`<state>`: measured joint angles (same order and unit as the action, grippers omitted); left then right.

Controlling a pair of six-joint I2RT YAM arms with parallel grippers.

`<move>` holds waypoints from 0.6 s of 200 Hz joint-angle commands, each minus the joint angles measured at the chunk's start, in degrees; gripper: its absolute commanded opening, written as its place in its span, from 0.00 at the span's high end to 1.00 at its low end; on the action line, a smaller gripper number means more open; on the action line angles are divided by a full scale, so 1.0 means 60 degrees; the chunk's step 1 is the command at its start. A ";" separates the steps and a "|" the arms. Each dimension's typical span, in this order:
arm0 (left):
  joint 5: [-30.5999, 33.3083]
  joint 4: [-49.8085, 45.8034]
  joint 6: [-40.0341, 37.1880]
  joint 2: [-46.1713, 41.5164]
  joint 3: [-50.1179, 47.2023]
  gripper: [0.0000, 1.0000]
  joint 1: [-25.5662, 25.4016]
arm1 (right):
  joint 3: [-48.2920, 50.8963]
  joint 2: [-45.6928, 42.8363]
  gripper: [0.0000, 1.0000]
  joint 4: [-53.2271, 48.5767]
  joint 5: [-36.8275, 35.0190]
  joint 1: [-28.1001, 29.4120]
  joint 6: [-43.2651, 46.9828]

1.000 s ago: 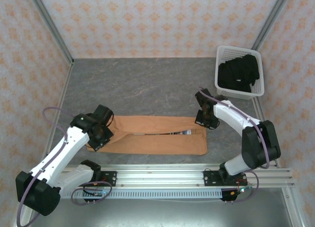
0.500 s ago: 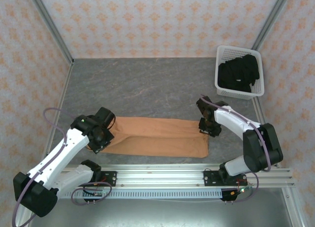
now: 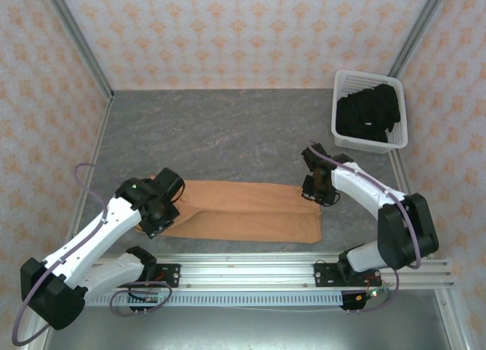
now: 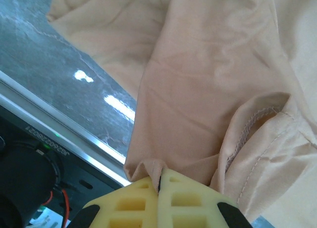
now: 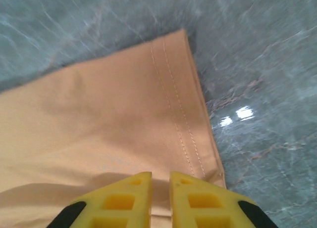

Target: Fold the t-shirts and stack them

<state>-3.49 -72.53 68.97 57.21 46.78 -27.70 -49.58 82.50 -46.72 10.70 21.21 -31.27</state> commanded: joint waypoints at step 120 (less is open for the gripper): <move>0.2722 0.0296 -0.0333 0.1518 -0.0174 1.00 -0.0079 | 0.0203 0.0880 0.90 -0.0250 -0.0047 0.0040 0.0285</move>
<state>6.15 -69.19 67.44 65.23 43.05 -27.77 -47.94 87.68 -46.46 12.01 21.23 -30.37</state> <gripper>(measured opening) 0.041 0.106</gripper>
